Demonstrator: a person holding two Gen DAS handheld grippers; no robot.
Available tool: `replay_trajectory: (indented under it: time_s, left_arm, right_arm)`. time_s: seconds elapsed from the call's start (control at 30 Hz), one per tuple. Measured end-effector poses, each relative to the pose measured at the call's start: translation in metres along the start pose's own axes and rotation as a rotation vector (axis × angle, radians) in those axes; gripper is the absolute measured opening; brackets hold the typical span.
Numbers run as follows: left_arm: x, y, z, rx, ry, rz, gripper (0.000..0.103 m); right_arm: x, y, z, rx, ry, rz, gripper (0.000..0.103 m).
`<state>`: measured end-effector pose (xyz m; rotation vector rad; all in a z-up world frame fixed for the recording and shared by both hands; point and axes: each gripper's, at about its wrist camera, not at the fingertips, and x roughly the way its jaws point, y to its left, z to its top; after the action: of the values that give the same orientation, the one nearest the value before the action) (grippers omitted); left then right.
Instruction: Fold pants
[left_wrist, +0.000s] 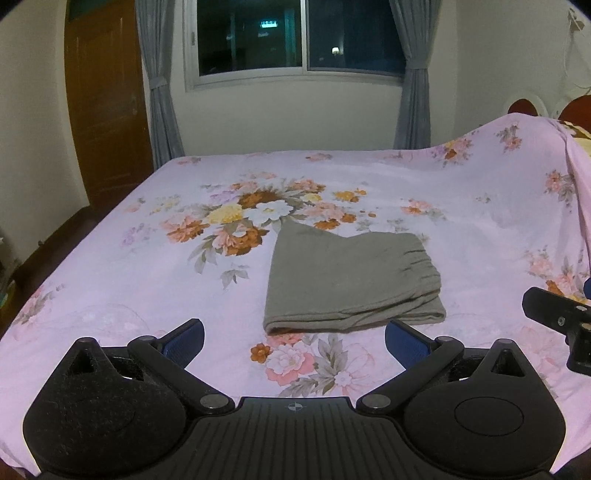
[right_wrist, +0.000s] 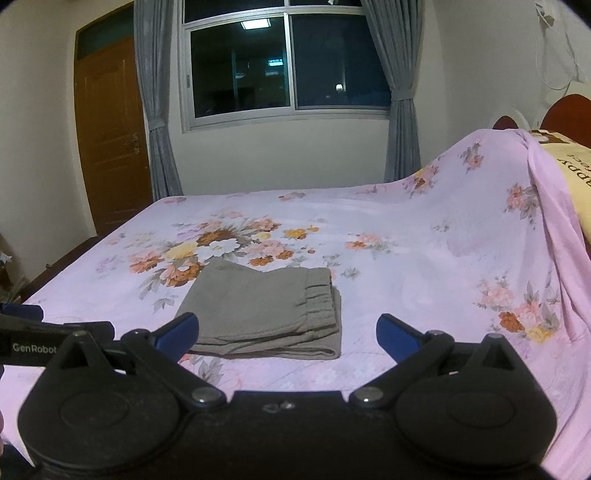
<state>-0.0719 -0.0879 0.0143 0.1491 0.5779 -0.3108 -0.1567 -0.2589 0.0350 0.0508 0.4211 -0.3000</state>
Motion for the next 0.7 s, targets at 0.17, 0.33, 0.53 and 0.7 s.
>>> replay_trajectory:
  time_s: [0.17,0.33,0.53,0.7]
  left_arm:
    - [0.001,-0.005,0.001,0.016,-0.011,0.008,0.103]
    - [0.003,-0.007,0.001,0.006,-0.001,0.006,0.103]
    - [0.008,-0.009,0.001,0.014,0.015,0.000,0.103]
    - [0.011,-0.012,0.001,0.020,0.022,-0.008,0.103]
  right_arm:
    - [0.002,-0.001,0.000,0.003,-0.001,-0.007,0.103]
    - [0.005,-0.002,-0.001,-0.001,0.004,-0.009,0.103]
    - [0.012,-0.004,-0.002,0.005,0.023,-0.010,0.103]
    - [0.015,-0.004,-0.002,0.005,0.029,-0.013,0.103]
